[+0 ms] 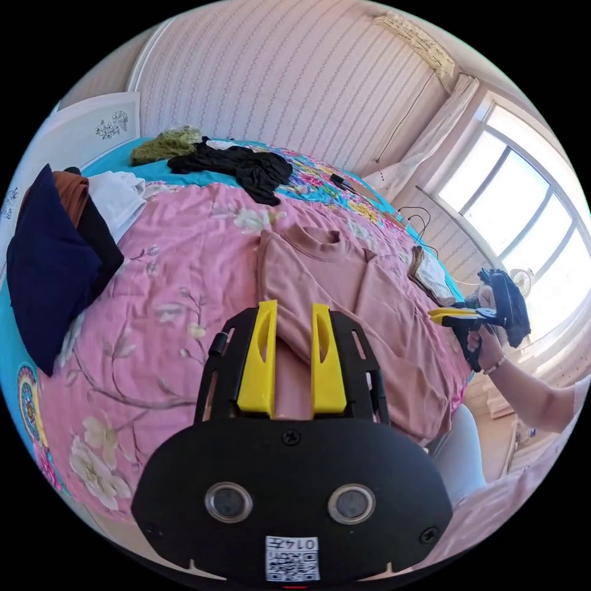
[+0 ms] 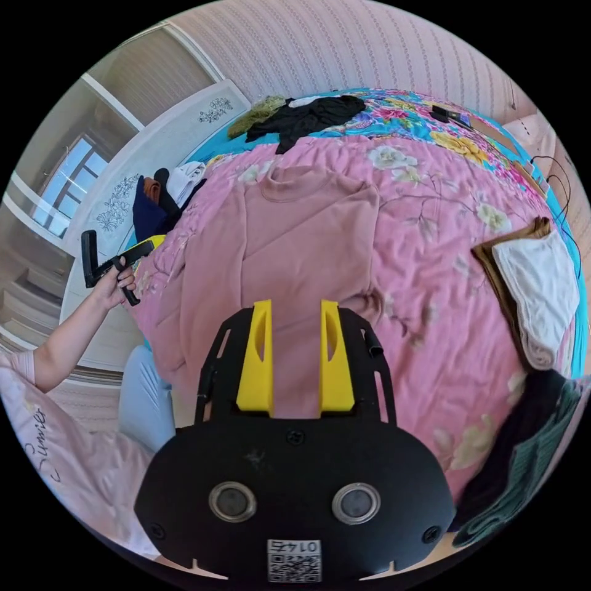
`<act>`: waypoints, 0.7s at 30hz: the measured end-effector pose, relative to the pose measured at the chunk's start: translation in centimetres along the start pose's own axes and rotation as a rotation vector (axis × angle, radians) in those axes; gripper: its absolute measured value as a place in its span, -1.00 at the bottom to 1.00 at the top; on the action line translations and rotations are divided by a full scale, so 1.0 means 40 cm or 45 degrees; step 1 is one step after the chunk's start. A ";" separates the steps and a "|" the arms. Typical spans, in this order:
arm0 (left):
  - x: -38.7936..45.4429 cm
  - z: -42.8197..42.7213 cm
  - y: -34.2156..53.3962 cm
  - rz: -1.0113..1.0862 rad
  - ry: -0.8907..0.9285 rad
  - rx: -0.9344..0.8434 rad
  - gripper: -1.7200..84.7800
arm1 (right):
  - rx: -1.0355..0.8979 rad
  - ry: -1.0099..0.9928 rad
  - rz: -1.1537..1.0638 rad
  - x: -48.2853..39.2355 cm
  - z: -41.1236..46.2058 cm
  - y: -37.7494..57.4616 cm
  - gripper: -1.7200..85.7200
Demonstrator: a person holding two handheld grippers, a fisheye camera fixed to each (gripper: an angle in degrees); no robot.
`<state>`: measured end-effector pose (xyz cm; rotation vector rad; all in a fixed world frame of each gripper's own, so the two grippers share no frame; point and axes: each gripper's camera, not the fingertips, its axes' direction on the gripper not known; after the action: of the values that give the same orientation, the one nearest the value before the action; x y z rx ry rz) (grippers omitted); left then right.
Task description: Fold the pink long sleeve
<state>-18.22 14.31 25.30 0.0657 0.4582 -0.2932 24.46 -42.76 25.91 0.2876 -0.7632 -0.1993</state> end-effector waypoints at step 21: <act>-0.203 0.432 -0.381 -0.064 -0.001 -0.316 -0.88 | -0.050 0.005 0.145 0.258 -0.057 -0.343 -0.89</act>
<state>-22.26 -0.31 44.44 -0.1883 0.4930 -0.2837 32.38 -58.16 26.56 0.2069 -0.7689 -0.1063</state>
